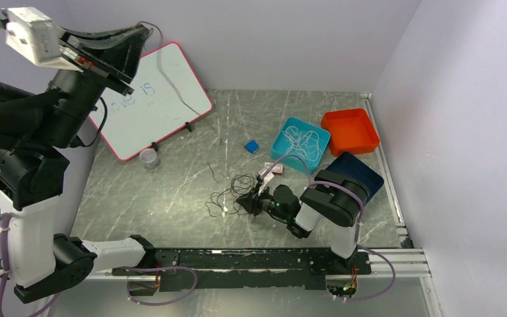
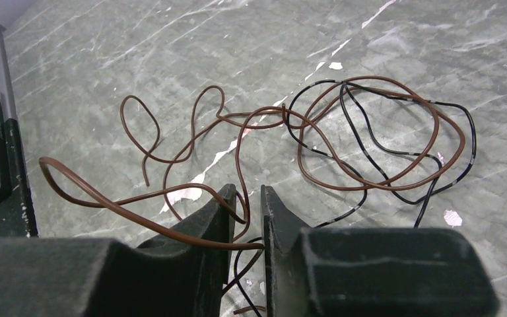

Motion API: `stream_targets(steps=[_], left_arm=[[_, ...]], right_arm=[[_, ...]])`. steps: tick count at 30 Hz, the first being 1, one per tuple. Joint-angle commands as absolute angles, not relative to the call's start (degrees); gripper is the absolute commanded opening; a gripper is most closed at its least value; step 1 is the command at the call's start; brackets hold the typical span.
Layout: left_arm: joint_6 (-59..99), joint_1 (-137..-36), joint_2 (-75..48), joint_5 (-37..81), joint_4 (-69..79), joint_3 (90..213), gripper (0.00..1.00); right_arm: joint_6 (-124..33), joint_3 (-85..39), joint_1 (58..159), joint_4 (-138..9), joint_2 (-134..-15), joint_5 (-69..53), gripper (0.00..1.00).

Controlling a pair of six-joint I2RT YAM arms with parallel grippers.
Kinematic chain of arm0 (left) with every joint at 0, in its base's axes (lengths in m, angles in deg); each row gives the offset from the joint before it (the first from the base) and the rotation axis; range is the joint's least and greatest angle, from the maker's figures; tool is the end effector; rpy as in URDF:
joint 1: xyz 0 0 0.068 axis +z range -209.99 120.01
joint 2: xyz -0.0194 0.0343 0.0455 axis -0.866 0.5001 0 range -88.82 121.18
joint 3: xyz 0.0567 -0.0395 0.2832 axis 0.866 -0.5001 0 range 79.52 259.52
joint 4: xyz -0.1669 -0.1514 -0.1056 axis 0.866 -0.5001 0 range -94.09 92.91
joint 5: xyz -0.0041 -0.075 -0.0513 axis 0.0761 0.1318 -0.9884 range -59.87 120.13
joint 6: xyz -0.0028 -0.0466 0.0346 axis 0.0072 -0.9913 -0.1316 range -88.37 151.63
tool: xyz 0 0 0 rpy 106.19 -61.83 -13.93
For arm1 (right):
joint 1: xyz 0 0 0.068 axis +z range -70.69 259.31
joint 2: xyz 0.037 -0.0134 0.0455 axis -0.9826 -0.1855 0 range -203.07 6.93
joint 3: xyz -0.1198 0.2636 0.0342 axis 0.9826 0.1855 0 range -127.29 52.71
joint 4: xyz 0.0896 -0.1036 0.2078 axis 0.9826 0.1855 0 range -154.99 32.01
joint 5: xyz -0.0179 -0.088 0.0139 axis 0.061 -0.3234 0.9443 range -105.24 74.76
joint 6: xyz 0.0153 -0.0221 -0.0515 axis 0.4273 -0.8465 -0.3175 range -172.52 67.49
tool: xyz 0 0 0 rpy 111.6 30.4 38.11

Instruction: Untangle the cables

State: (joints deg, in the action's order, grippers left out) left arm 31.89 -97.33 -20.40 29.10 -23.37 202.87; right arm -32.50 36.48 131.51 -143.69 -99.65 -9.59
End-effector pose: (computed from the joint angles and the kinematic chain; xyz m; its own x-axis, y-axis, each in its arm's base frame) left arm 0.0800 -0.0620 0.6563 0.3839 -0.2873 -0.8775 0.6174 0.7866 0.0126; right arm 0.1638 0.2178 0.1298 -0.4057 0.0327 -0.9134 -0.7520 0.5562 0.3539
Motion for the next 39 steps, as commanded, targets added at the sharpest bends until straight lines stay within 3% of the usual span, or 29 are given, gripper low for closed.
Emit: stream_targets(steps=[1,7,15,19,22,27,32,39], left_arm=[[35.9,-97.7,-19.1,32.0,-18.6,207.1,0.07],[37.8,-97.7,-16.7,31.5,-18.1,210.4,0.07],[36.6,-97.7,-18.2,31.2,-17.5,204.1,0.07],[34.7,-97.7,-20.4,31.3,-17.6,198.1,0.07],[33.2,-97.7,-22.1,31.4,-17.2,193.0,0.07],[32.0,-97.7,-23.9,32.2,-17.3,187.7,0.07],[31.4,-97.7,-24.3,31.3,-17.5,185.8,0.07],[30.7,-97.7,-23.8,28.3,-17.9,185.2,0.07]], right_arm=[[-32.3,36.9,131.7,-147.3,-101.0,-10.2,0.25],[-32.0,37.1,131.8,-148.0,-101.7,-10.3,0.30],[-33.3,35.3,131.8,-140.9,-92.9,-8.5,0.50],[-38.1,29.9,131.7,-122.3,-83.1,-7.3,0.62],[-41.4,23.6,131.8,-102.6,-77.9,-7.6,0.67],[-45.4,18.0,131.9,-82.3,-72.0,-10.4,0.75],[-45.3,20.0,131.7,-78.0,-62.8,-14.6,0.77],[-47.2,23.2,131.7,-83.9,-51.8,-14.5,0.76]])
